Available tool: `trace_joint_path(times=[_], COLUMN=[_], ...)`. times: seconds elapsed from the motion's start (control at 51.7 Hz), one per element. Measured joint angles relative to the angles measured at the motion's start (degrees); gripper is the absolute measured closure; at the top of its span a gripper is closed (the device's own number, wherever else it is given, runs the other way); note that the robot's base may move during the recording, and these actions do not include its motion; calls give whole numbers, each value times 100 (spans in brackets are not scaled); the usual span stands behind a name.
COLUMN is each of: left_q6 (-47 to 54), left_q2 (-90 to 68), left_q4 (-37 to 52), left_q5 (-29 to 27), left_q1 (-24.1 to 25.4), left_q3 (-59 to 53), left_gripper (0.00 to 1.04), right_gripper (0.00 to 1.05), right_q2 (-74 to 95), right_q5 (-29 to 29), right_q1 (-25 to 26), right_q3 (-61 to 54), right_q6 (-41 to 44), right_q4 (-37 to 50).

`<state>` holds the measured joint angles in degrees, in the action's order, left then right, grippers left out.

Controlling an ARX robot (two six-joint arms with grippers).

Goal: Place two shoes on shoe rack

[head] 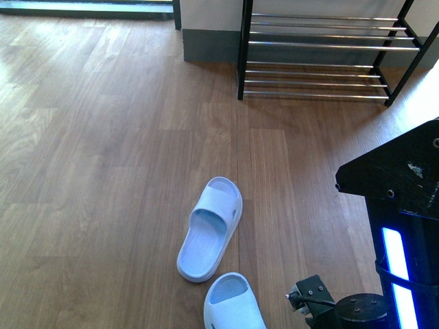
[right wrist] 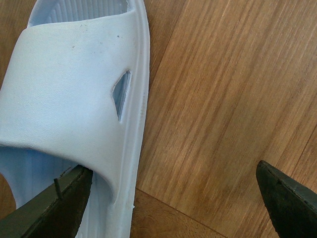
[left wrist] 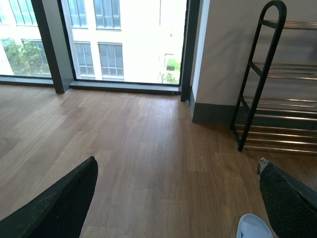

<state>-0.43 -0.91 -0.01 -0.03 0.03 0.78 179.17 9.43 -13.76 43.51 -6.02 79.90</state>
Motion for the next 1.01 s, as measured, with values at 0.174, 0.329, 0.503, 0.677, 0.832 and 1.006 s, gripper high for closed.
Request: trace_joint_path(times=[0.174, 0.329, 0.503, 0.677, 0.832, 1.006], left_q6=[0, 0, 0, 0, 0, 0], left_q2=[0, 0, 0, 0, 0, 0], left_q4=[0, 0, 0, 0, 0, 0], left_q5=[0, 0, 0, 0, 0, 0], left_q1=[0, 0, 0, 0, 0, 0], left_q3=[0, 0, 0, 0, 0, 0], left_gripper=[9, 9, 9, 9, 9, 9], right_gripper=[9, 9, 9, 9, 9, 9], right_q2=[0, 0, 0, 0, 0, 0], right_q5=[0, 0, -4, -26, -28, -28], right_q1=[0, 0, 0, 0, 0, 0], right_q3=[0, 0, 0, 0, 0, 0], right_q6=[0, 0, 0, -11, -22, -22], right_q4=[0, 0, 0, 0, 0, 0])
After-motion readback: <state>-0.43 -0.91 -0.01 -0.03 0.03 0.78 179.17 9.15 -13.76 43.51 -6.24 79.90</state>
